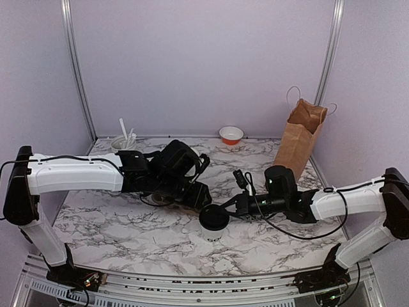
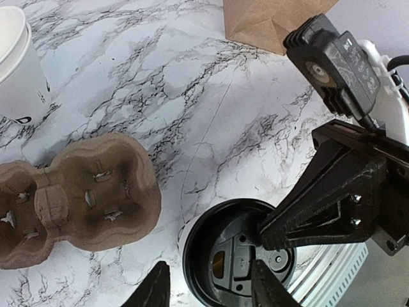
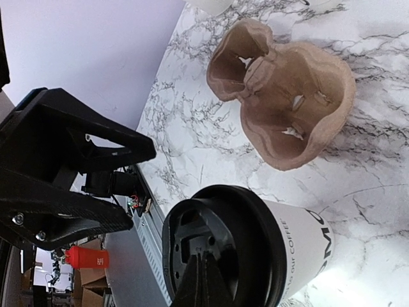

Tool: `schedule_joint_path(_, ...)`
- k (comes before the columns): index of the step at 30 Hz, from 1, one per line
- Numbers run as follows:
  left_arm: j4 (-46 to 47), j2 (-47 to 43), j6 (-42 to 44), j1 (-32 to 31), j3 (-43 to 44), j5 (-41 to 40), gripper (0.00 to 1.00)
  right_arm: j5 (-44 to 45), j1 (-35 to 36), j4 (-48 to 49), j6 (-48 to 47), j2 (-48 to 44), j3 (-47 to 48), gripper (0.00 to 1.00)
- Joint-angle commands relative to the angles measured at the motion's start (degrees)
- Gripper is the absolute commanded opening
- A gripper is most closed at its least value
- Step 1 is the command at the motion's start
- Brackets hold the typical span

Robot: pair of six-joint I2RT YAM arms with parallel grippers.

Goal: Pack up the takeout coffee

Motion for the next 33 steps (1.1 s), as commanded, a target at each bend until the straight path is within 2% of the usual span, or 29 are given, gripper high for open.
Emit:
schedule_joint_path(1,-0.9,-1.3,0.6,0.7,-0.5,-1.0,0.43,1.0,0.2,-5.4,-2.9,-0.9,4.0,0.00)
schedule_joint_path(9,-0.7,-1.3,0.0,1.2,-2.0,-1.3,0.42,1.5,6.0,-7.5,-7.9,-1.4,10.2,0.00)
schedule_joint_path(16,-0.8,-2.8,-2.9,4.0,-4.4,-2.0,0.41,-1.3,7.6,-1.9,-5.2,4.4,5.3,0.00)
schedule_joint_path(20,-0.6,-3.2,-2.7,4.3,-4.7,-1.0,0.41,-0.5,7.6,-2.7,-4.3,7.4,3.7,0.00)
schedule_joint_path(33,3.4,-8.4,-5.5,4.3,-11.9,7.6,0.42,2.5,7.5,-4.1,-2.6,1.7,8.1,0.00)
